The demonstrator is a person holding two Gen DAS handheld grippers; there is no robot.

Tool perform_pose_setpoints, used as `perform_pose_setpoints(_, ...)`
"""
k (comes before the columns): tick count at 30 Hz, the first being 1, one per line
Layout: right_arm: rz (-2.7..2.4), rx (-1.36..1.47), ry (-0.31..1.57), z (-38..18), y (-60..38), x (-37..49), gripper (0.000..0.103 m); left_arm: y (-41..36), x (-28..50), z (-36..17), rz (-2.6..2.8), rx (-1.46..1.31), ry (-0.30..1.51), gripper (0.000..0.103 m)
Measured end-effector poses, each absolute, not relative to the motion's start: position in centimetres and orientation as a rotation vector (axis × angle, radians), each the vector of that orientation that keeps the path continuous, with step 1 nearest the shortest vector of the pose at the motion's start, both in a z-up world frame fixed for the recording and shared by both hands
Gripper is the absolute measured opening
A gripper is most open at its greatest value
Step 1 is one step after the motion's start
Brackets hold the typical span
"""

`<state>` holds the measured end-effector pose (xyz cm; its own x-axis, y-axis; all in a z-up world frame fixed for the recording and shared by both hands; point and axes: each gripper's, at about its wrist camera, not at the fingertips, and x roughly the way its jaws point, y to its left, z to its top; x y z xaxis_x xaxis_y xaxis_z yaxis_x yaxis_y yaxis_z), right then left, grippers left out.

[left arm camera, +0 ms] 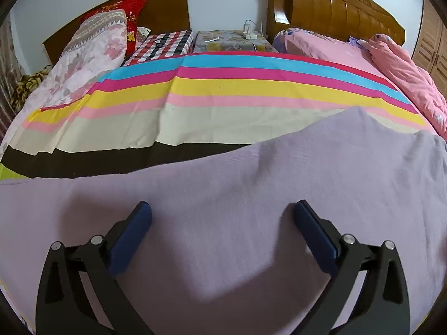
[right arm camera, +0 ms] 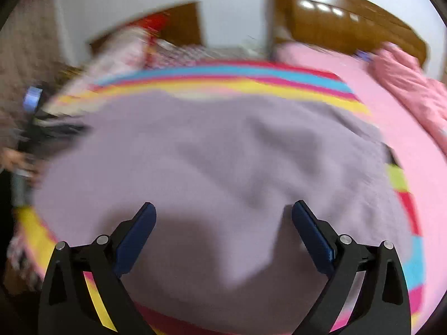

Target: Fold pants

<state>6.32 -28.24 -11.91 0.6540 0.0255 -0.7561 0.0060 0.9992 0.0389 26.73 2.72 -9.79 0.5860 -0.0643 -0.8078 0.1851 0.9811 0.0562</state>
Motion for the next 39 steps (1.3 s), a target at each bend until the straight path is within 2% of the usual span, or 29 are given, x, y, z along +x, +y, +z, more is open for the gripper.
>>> perform_pose_setpoints(9,0.096,0.195,0.755,-12.2,-32.9,3.6,0.095,2.7,27.2,-9.7,-0.141,0.136,0.933,0.102)
perform_pose_setpoints(14,0.054,0.084,0.788,-12.6,-30.8,3.5,0.095,2.7,27.3,-9.7,-0.142,0.134,0.933,0.102)
perform_pose_setpoints(19,0.061,0.239,0.737,-10.8,-29.7,3.6,0.096,2.6,27.3,-9.7,-0.142,0.135,0.933,0.102)
perform_pose_setpoints(23,0.137,0.143,0.750,-10.5,-24.3,4.8,0.096,2.6,27.3,-9.7,-0.142,0.134,0.932,0.102)
perform_pose_setpoints(28,0.214,-0.075,0.872,-12.9,-16.7,6.9,0.099,2.6,27.2,-9.6,-0.149,0.123,0.931,0.102)
perform_pose_setpoints(30,0.193,-0.132,0.846,-13.3,-15.7,7.0,0.099,2.7,27.2,-9.5,-0.159,0.103,0.926,0.101)
perform_pose_setpoints(34,0.136,-0.077,0.908,-12.3,-16.6,8.2,0.098,5.0,26.2,-8.4,-0.191,-0.056,0.853,0.101)
perform_pose_setpoints(39,0.084,-0.034,0.819,-9.5,-15.2,8.7,0.098,13.1,21.8,-5.6,-0.255,-0.447,0.676,0.101)
